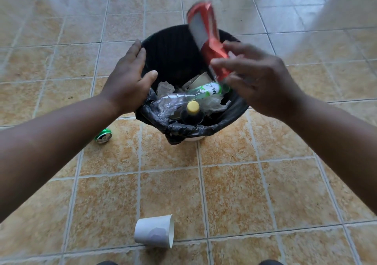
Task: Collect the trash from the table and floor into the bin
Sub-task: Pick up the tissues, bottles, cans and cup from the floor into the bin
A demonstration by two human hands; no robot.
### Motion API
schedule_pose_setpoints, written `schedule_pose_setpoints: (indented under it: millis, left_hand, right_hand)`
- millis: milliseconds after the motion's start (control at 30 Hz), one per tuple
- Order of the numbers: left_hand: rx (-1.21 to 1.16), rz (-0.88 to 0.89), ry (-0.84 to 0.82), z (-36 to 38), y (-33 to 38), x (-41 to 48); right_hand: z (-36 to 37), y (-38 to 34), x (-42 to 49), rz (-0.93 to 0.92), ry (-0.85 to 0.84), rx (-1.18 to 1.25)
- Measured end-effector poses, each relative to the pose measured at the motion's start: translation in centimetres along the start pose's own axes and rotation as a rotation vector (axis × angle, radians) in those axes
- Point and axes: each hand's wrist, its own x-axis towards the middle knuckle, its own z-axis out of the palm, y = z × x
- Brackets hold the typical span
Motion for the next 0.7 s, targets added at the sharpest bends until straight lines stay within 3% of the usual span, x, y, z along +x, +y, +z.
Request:
schedule_pose_setpoints:
  millis: [67,167,367,533,700]
  left_hand:
    - [-0.001,0.002,0.004,0.0,0.0,0.0]
    - [-0.008,0.005,0.006,0.0,0.0,-0.1]
    - [0.007,0.007,0.002,0.1,-0.1,0.2]
    - [0.0,0.018,0.003,0.2,-0.2,0.2]
    - [-0.003,0.02,0.005,0.2,-0.2,0.2]
  right_hand:
    - [0.7,0.1,-0.3,0.006,-0.171,-0.069]
    - [1.1,0.2,-0.3,0.027,-0.252,-0.102]
    - [1.3,0.4,0.0,0.077,-0.204,-0.085]
    - [1.4,0.9,0.0,0.232,0.008,-0.149]
    - [1.9,1.7,0.3,0.477,-0.12,-0.117]
